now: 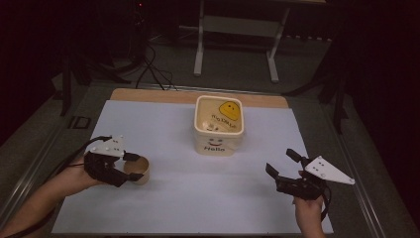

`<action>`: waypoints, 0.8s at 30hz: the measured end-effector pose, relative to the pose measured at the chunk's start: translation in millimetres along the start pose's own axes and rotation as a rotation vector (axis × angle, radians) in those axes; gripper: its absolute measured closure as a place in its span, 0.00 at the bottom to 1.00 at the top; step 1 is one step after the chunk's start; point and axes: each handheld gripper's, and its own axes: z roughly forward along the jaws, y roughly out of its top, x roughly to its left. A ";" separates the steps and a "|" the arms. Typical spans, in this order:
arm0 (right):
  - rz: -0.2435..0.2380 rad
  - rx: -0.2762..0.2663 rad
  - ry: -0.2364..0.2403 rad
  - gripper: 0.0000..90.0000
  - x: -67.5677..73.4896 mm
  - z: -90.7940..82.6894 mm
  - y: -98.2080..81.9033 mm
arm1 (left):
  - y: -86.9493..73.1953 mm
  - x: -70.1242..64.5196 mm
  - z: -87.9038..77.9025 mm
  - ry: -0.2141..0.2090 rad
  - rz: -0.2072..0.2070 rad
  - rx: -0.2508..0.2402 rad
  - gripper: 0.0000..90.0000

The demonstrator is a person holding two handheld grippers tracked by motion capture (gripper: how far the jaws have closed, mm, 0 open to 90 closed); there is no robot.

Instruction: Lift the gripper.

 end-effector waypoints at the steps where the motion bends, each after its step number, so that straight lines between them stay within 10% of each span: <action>1: -0.001 0.004 0.000 0.14 0.4 0.6 -0.2 | -0.8 0.1 3.3 -0.001 0.001 0.018 0.48; 24: 0.002 0.014 0.009 0.15 -1.3 1.9 -1.8 | -15.5 2.3 41.5 0.025 0.031 0.231 0.84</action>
